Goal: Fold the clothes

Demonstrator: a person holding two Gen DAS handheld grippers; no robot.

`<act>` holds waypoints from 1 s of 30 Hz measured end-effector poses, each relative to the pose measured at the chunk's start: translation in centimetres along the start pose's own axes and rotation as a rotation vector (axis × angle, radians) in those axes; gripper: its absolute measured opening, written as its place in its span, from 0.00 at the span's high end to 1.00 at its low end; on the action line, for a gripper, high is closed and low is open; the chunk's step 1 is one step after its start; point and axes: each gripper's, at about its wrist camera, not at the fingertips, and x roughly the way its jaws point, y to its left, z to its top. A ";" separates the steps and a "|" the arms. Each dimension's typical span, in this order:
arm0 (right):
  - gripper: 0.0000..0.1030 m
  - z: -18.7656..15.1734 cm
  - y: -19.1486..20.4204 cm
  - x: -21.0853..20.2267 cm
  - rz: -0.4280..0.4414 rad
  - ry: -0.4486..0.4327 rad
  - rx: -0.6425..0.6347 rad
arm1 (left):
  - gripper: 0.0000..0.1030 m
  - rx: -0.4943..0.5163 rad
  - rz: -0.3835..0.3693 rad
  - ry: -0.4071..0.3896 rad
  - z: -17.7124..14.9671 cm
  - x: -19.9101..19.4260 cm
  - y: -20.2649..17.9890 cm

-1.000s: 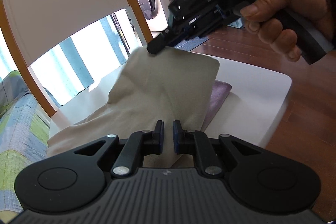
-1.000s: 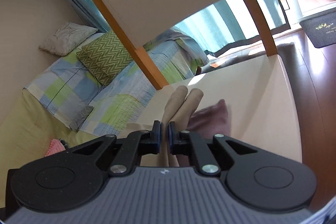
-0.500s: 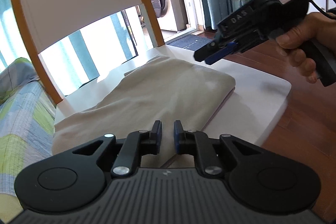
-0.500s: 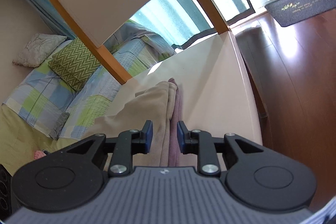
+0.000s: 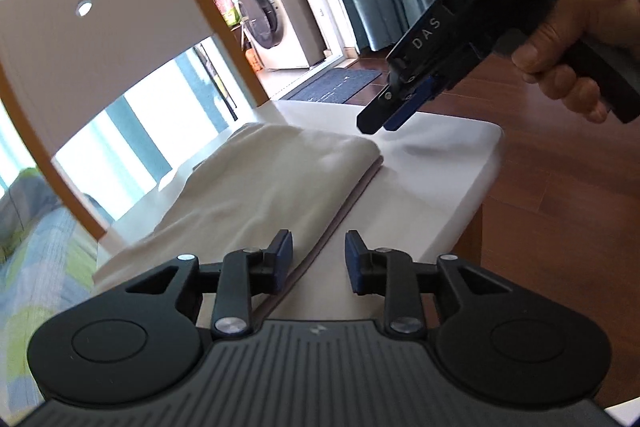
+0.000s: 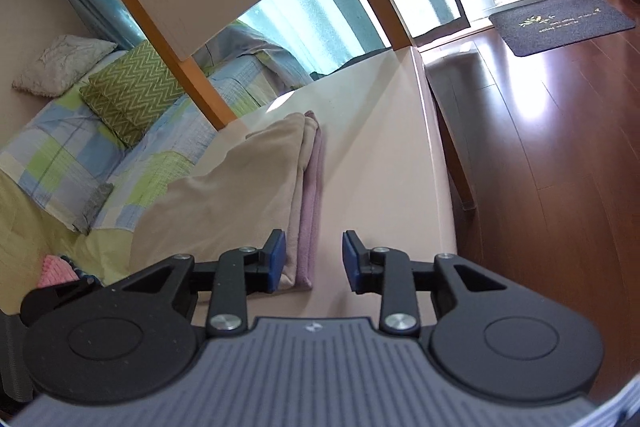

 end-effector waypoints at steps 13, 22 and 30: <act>0.75 -0.6 -0.6 1.0 0.073 0.060 0.026 | 0.90 -0.170 -0.031 -0.026 2.1 3.8 2.7; 0.79 -0.3 -1.6 2.2 0.124 0.083 0.167 | 0.91 -0.694 -0.185 -0.020 0.1 5.7 8.9; 0.90 0.1 -0.8 2.8 0.075 0.098 0.114 | 0.91 -0.688 -0.172 -0.020 -0.6 6.1 9.0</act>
